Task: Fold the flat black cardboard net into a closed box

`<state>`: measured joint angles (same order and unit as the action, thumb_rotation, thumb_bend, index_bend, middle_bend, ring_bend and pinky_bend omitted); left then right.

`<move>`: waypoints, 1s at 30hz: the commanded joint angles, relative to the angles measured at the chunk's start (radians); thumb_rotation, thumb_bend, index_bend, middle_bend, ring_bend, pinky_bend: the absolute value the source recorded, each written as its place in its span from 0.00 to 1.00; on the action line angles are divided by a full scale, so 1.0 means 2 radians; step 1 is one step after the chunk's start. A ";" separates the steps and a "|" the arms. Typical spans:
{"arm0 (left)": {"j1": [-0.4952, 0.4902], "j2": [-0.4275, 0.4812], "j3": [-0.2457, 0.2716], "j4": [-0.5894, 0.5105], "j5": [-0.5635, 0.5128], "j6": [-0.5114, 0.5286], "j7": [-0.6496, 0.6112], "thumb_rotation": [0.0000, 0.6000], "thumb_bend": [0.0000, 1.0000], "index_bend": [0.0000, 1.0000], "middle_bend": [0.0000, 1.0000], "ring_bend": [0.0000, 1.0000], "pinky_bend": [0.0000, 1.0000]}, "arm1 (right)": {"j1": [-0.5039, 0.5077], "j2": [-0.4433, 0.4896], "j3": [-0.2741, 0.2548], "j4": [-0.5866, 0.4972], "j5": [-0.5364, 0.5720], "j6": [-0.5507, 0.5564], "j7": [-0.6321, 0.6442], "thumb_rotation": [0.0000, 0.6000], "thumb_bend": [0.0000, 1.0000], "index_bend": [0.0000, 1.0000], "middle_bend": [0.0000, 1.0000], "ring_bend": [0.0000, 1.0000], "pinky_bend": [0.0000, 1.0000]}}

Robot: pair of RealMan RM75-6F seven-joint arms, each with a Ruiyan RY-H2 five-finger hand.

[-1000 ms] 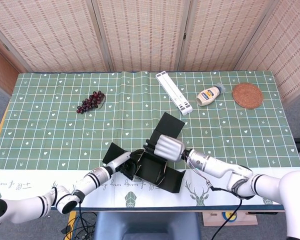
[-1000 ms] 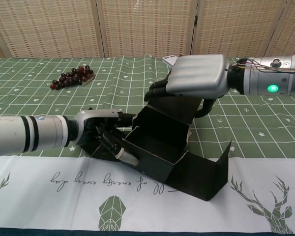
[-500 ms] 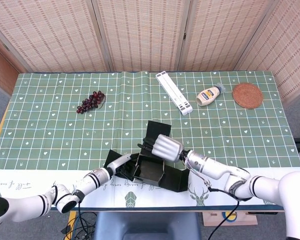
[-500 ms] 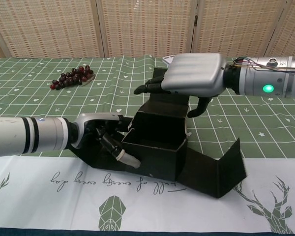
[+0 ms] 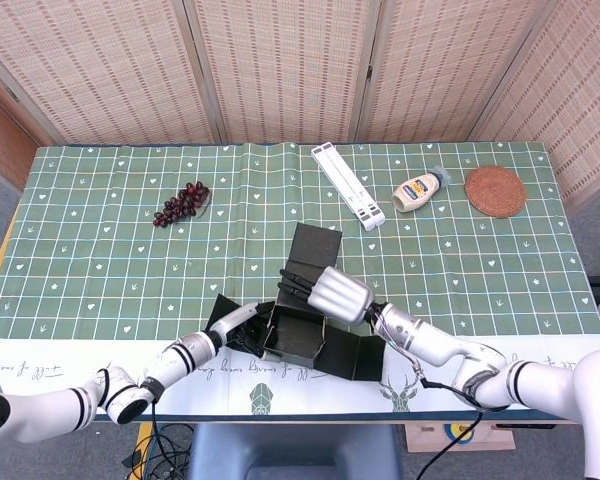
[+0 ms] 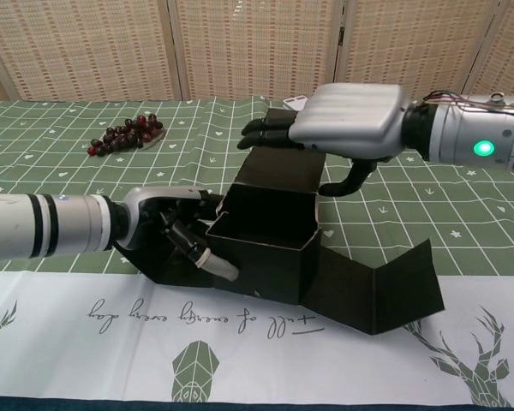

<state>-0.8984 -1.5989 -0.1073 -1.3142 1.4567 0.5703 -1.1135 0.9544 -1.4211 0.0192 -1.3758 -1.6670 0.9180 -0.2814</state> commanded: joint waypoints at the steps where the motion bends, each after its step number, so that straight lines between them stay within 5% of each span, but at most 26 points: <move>1: 0.002 0.008 -0.001 -0.005 -0.001 0.004 -0.006 1.00 0.10 0.24 0.18 0.53 0.83 | -0.011 0.012 0.001 -0.016 -0.001 0.020 0.023 1.00 0.33 0.00 0.00 0.74 0.96; 10: 0.015 0.058 0.001 -0.035 0.010 0.026 -0.069 1.00 0.10 0.23 0.18 0.51 0.83 | -0.073 0.053 0.003 -0.040 -0.001 0.123 0.087 1.00 0.33 0.00 0.00 0.74 0.96; 20: 0.021 0.121 0.026 -0.037 0.065 0.063 -0.225 1.00 0.10 0.22 0.18 0.51 0.84 | -0.160 0.081 -0.005 -0.024 -0.001 0.237 0.151 1.00 0.34 0.00 0.01 0.74 0.96; 30: 0.002 0.157 0.054 -0.025 0.098 0.090 -0.335 1.00 0.10 0.22 0.18 0.51 0.84 | -0.197 0.004 -0.008 0.043 -0.018 0.278 0.181 1.00 0.33 0.00 0.03 0.74 0.96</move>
<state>-0.8837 -1.3031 -0.0103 -1.3615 1.6396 0.7372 -1.7607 0.5702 -1.3719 -0.0028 -1.3229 -1.6895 1.4585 0.0969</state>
